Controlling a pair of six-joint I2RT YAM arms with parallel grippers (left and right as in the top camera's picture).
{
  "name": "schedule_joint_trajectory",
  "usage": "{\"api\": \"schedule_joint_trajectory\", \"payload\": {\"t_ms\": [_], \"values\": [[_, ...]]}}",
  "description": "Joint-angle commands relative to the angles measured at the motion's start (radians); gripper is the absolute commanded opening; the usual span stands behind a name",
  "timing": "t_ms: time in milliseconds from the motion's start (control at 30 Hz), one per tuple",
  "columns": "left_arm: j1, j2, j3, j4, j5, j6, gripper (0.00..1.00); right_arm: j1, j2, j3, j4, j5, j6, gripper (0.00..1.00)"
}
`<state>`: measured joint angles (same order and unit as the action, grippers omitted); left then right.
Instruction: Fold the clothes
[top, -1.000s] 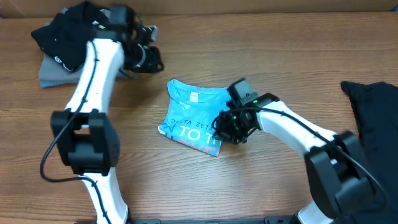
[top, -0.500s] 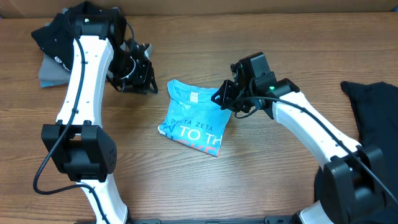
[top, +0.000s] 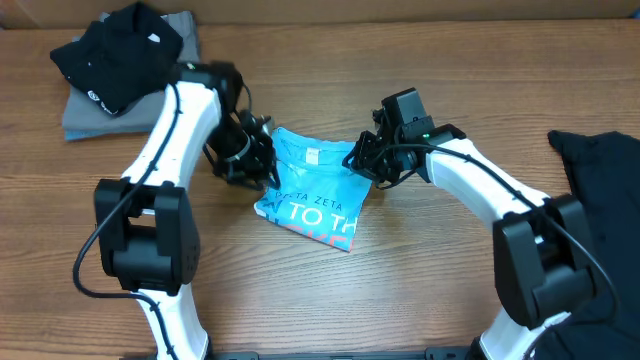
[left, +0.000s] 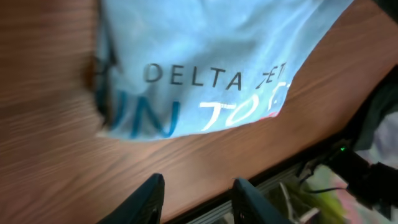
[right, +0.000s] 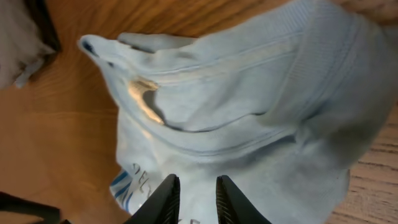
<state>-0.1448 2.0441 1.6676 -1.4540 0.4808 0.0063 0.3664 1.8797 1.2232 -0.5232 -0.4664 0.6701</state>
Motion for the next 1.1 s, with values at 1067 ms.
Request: {"api": "schedule_joint_trajectory", "payload": {"t_ms": [1067], "values": [[-0.039, -0.201, -0.604, 0.715, 0.062, -0.594, 0.67, -0.068, 0.196, 0.008, -0.147, -0.134, 0.144, 0.17]]}}
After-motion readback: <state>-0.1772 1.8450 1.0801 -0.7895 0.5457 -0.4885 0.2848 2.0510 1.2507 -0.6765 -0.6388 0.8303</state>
